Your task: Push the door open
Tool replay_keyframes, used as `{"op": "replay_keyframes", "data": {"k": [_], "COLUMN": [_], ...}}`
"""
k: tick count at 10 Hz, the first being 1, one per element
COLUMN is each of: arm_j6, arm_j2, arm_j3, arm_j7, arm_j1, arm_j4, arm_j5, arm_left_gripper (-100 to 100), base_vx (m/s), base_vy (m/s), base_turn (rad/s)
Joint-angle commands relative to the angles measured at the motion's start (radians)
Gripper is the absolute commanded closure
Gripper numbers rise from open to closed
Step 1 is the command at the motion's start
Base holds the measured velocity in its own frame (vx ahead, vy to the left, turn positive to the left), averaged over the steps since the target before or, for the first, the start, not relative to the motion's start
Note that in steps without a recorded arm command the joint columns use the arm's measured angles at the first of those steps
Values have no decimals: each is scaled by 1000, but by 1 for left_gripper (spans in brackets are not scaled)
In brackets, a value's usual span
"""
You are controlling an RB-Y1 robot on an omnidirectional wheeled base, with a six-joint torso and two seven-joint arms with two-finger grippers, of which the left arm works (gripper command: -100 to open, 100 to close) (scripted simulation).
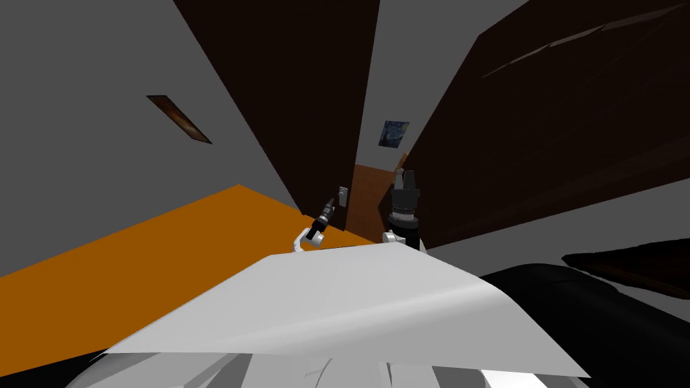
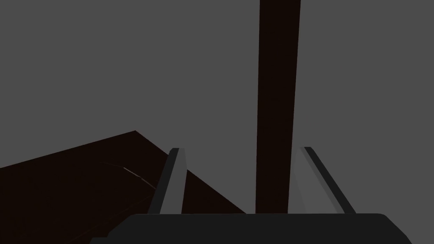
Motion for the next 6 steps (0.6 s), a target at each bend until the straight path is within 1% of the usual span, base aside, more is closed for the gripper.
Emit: {"op": "replay_keyframes", "data": {"k": [1,4,6], "arm_j6": [-4,-14,-19], "arm_j2": [-6,-20,-27], "arm_j3": [6,19,27], "arm_j7": [-2,-7,-10], "arm_j1": [-6,-19,-26], "arm_j4": [12,40,55], "arm_j5": [1,2,3], "arm_left_gripper": [-100,-100,-100], "base_vx": [163,192,186], "base_vy": [-80,-142,-76], "base_turn": [-28,-36,-33]}}
